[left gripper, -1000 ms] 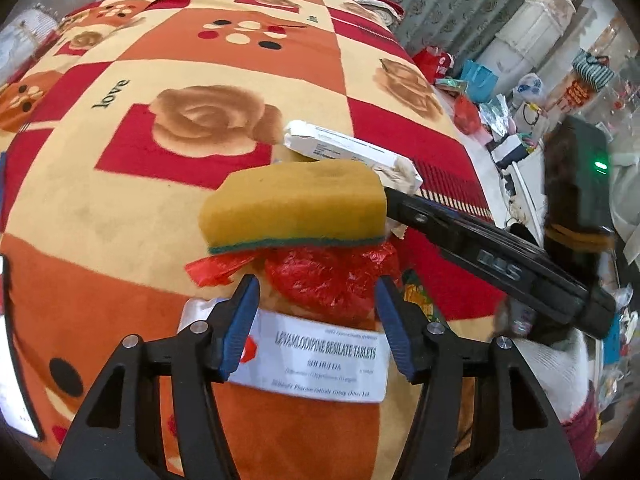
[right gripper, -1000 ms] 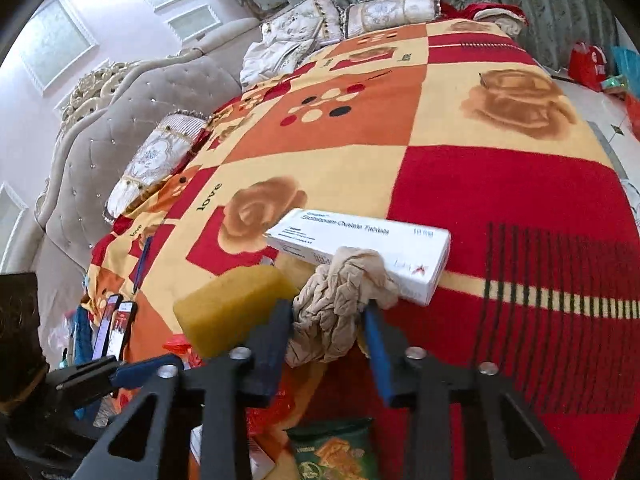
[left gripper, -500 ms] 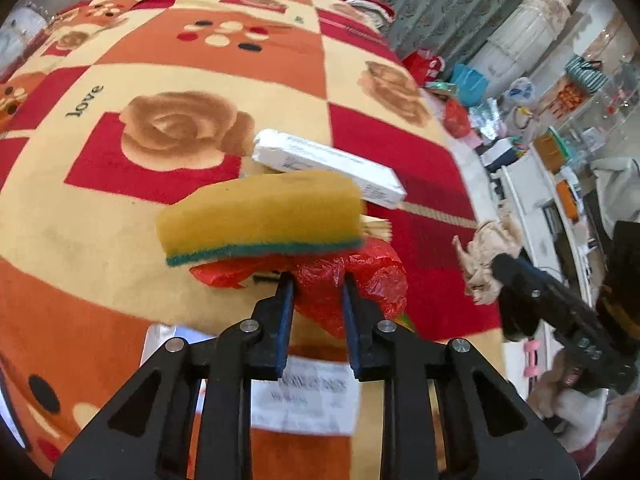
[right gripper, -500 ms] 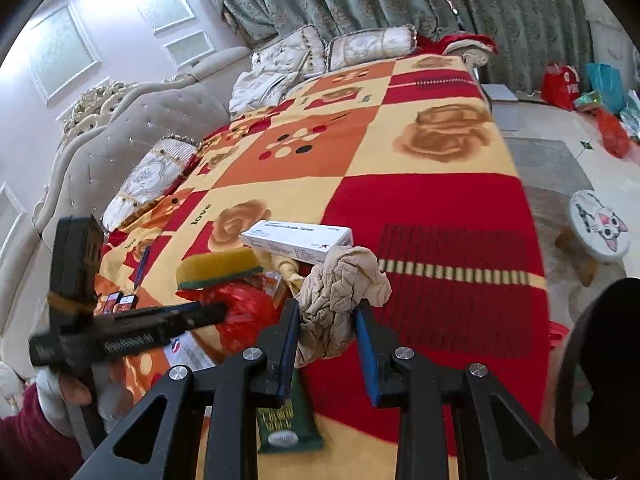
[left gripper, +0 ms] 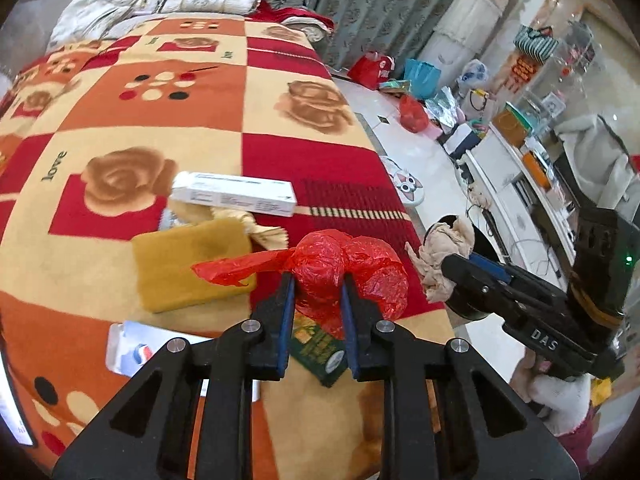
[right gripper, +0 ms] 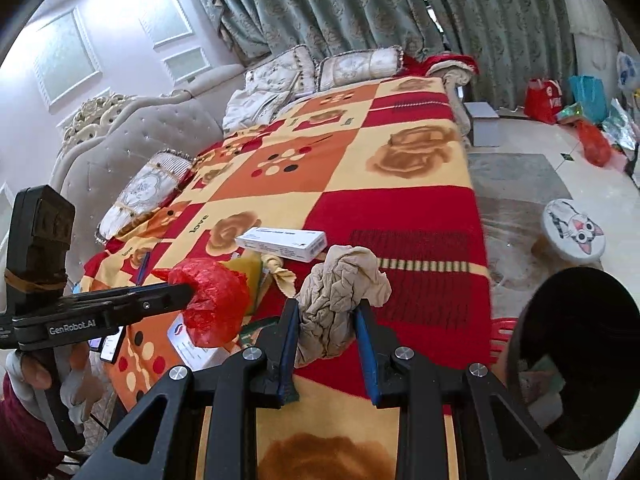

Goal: Collect trash
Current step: 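Carry the red bag and beige cloth over the black bin and open both tools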

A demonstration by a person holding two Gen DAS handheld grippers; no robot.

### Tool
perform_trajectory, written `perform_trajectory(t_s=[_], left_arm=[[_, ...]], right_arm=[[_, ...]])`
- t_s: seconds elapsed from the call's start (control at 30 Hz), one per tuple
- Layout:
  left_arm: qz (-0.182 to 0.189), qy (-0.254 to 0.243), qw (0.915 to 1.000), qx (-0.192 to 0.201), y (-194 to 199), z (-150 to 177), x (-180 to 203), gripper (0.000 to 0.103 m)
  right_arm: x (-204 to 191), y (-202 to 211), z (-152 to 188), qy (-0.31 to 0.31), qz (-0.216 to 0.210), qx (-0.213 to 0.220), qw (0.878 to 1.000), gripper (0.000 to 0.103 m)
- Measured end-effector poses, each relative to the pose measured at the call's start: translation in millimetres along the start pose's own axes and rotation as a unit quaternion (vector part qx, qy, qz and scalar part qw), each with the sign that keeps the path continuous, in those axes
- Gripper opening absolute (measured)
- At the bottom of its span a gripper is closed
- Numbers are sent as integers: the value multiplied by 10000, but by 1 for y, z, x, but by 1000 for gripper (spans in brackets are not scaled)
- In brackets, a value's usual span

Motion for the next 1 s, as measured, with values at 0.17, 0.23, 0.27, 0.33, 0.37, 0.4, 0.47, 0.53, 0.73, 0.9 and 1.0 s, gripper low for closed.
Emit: perform_trajectory(t_s=[0.17, 0.23, 0.27, 0.33, 0.37, 0.4, 0.47, 0.53, 0.73, 0.9, 1.0], left_arm=[[-17, -161, 9999, -33, -11, 2, 20, 19], [-36, -238, 9997, -48, -15, 2, 28, 19], [-39, -258, 9996, -53, -16, 2, 30, 19], [-57, -335, 9994, -65, -19, 3, 37, 19], [-61, -364, 9993, -69, -21, 3, 40, 19], [-64, -393, 9992, -77, -22, 3, 43, 19], [-67, -456, 9989, -89, -25, 4, 49, 19], [-68, -516, 9986, -91, -28, 5, 55, 19], [-29, -595, 9981, -150, -39, 5, 67, 19], [-17, -670, 9975, -237, -49, 8, 76, 19], [1, -693, 9972, -279, -55, 8, 81, 19]], right_arm=[[10, 12, 7, -81, 104, 23, 9999, 27], [15, 15, 9, -125, 133, 32, 9998, 27], [17, 17, 10, -137, 140, 39, 9998, 27], [19, 20, 11, -160, 160, 57, 9997, 27], [20, 22, 12, -173, 168, 63, 9997, 27], [21, 23, 13, -186, 179, 71, 9996, 27], [23, 25, 14, -198, 205, 79, 9996, 27], [26, 27, 16, -228, 246, 73, 9994, 27], [38, 32, 20, -303, 381, 46, 9988, 27], [46, 39, 25, -335, 515, 33, 9981, 27], [52, 42, 28, -369, 578, 24, 9976, 27]])
Point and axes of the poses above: each gripper's, at about its wrist camera, not at the fingertips, and y roughly against the way its jaws point, x to its right, z to its underside, the point moved 2 cm from there along -y, roughly the way its jaws point, and after that the axes turned 12 degrees about y, right-handed, at the moved point
